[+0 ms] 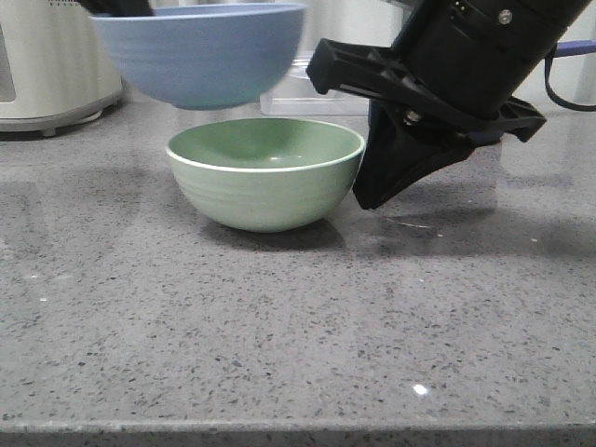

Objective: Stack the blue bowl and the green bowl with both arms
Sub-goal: 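Carry the blue bowl with the left gripper and lower it into the green bowl, then open the left gripper and release the blue bowl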

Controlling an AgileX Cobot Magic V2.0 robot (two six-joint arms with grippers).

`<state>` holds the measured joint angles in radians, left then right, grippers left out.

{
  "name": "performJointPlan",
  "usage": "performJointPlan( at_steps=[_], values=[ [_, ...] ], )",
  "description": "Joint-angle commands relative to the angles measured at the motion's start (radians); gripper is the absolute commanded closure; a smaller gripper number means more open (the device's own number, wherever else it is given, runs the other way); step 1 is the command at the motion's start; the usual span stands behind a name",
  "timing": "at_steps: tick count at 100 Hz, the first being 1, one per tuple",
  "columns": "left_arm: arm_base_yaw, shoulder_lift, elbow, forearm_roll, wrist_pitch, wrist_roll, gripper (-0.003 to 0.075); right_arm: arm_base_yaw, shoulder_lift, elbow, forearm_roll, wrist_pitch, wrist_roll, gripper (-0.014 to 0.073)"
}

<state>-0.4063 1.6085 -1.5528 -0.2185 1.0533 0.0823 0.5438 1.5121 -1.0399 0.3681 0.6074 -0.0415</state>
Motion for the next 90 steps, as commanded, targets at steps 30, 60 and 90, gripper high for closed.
performJointPlan(
  at_steps=[30,60,90],
  values=[
    [-0.073,0.018,-0.069,-0.033,-0.014,-0.001,0.0741,0.001,-0.032,-0.021,0.017,-0.037,-0.011,0.0674],
    [-0.073,0.018,-0.069,-0.054,0.001,-0.001,0.0709,0.001,-0.032,-0.021,0.017,-0.037,-0.011,0.0674],
    [-0.073,0.018,-0.069,-0.067,0.003,-0.001,0.0415,0.001,-0.032,-0.021,0.017,-0.037,-0.011,0.0674]
  ],
)
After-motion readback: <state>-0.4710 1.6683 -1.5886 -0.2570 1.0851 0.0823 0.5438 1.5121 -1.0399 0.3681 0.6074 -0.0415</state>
